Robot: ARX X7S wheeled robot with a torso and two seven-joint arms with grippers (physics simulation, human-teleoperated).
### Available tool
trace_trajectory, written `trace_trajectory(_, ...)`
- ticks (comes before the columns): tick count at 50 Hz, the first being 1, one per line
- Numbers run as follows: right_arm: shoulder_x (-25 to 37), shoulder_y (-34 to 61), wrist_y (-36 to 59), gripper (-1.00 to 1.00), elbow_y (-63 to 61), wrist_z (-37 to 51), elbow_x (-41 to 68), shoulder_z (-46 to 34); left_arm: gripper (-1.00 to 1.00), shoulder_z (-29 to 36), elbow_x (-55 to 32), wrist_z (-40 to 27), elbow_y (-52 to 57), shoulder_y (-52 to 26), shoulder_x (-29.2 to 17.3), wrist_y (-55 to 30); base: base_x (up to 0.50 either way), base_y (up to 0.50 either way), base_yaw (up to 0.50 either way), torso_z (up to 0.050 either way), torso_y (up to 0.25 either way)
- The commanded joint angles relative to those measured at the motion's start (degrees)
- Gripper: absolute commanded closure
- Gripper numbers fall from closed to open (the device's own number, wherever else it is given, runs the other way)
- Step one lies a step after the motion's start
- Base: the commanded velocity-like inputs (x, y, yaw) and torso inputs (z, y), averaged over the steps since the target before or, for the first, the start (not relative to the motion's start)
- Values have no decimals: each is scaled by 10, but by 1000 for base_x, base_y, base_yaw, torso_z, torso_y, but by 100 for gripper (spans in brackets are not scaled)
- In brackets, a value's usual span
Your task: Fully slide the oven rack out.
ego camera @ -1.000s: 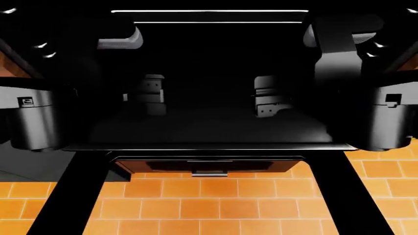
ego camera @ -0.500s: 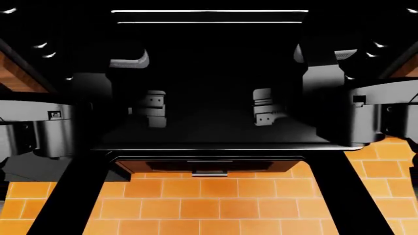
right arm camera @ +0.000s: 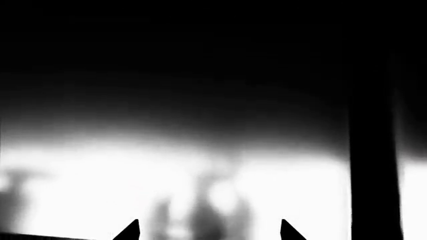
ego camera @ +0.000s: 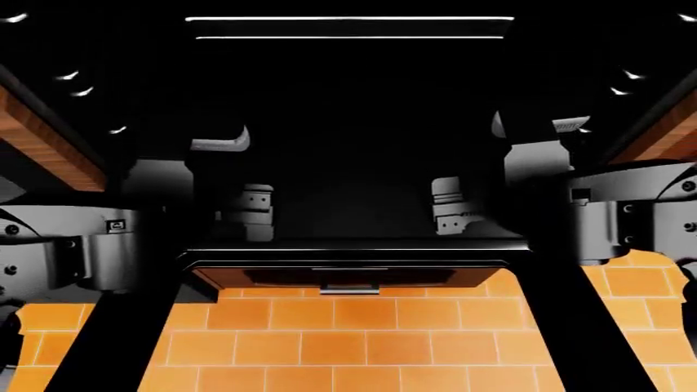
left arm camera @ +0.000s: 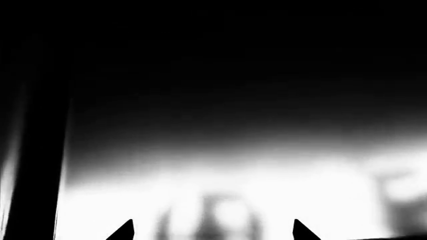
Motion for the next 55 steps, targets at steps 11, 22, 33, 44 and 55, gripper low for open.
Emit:
trace_trajectory(11, 16, -59, -22, -100, -2, -44, -45, -13, -100, 14, 53, 41, -2, 64, -11, 28, 0, 0, 0, 0, 0)
trace_trajectory(22, 42, -109, -38, -100, -32, -35, -34, -9, -100, 18, 61, 46, 5, 96, -23, 37, 0, 0, 0, 0, 0)
trace_trajectory(33, 57, -155, -63, -100, -50, -54, -41, -4, -100, 17, 67, 51, 16, 124, -36, 49, 0, 0, 0, 0, -2)
trace_trajectory(44, 70, -183, -71, -100, -55, -58, -38, -4, -100, 21, 74, 60, 17, 151, -45, 57, 0, 0, 0, 0, -9)
trace_trajectory(55, 98, -212, -62, -100, -75, -44, -20, -11, -100, 52, 63, 52, 0, 164, -45, 22, -5, 0, -1, 0, -11)
